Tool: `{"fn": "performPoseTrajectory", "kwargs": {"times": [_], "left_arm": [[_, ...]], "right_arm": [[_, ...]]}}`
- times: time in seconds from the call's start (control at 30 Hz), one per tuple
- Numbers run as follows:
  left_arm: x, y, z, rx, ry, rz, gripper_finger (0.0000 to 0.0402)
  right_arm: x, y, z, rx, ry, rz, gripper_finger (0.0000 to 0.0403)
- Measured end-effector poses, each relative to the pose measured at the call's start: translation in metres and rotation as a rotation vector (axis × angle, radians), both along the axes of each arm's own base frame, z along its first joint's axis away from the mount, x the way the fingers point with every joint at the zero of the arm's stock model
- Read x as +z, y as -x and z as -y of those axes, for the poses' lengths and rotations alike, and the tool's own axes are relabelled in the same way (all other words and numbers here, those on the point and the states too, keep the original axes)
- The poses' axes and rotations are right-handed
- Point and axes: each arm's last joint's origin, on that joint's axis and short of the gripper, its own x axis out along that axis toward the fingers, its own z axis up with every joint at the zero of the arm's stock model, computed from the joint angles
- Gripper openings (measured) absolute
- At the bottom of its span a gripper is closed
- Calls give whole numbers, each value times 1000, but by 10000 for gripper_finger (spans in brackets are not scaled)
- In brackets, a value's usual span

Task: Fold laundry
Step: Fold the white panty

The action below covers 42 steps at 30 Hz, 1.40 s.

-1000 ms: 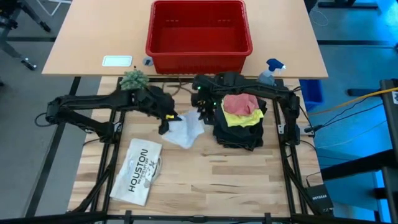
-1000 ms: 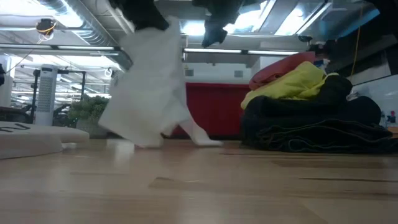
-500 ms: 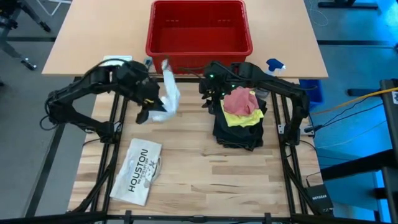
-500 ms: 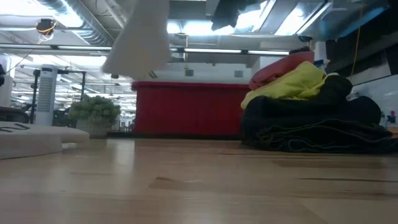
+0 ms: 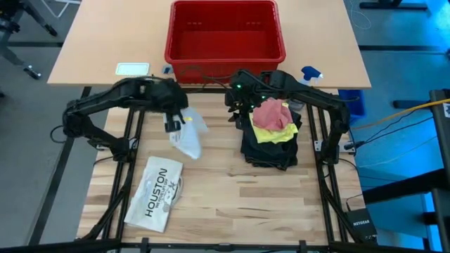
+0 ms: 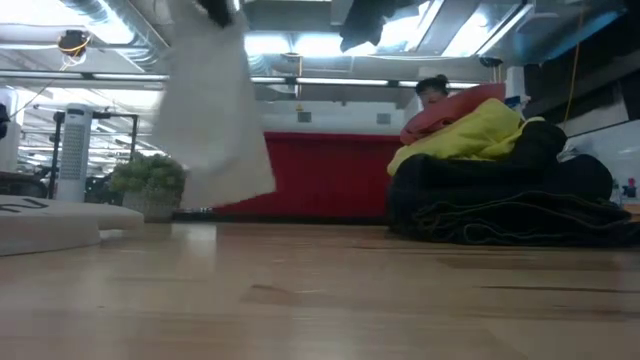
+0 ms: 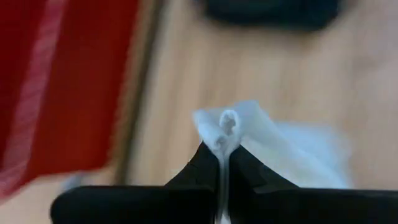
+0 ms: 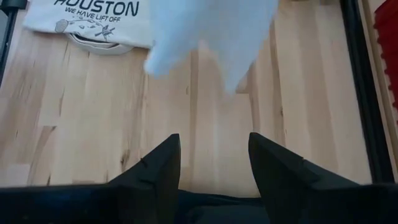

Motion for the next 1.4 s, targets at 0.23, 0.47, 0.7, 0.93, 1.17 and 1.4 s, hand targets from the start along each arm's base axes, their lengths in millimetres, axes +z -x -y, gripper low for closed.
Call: {"fn": "performPoseTrajectory", "kwargs": {"times": [0.23,0.47,0.7,0.93,1.17,1.4], "left_arm": [[-23,-30,4,-145,302,-83,0],[-28,-40,-7,-93,53,-142,0],[-20,-33,-1,-134,117,-161,0],[-11,-30,-9,-143,123,-127,0],[-9,-42,-3,-227,194,-30,0],[-16,-46,-19,-236,112,-99,0]], "right_arm": [[4,-5,0,26,-17,74,181],[8,-11,-1,12,-28,141,181],[8,-9,-7,24,-30,112,181],[14,3,-13,-12,-76,83,181],[31,27,-27,-52,32,45,181],[35,30,-28,-68,30,59,181]]}}
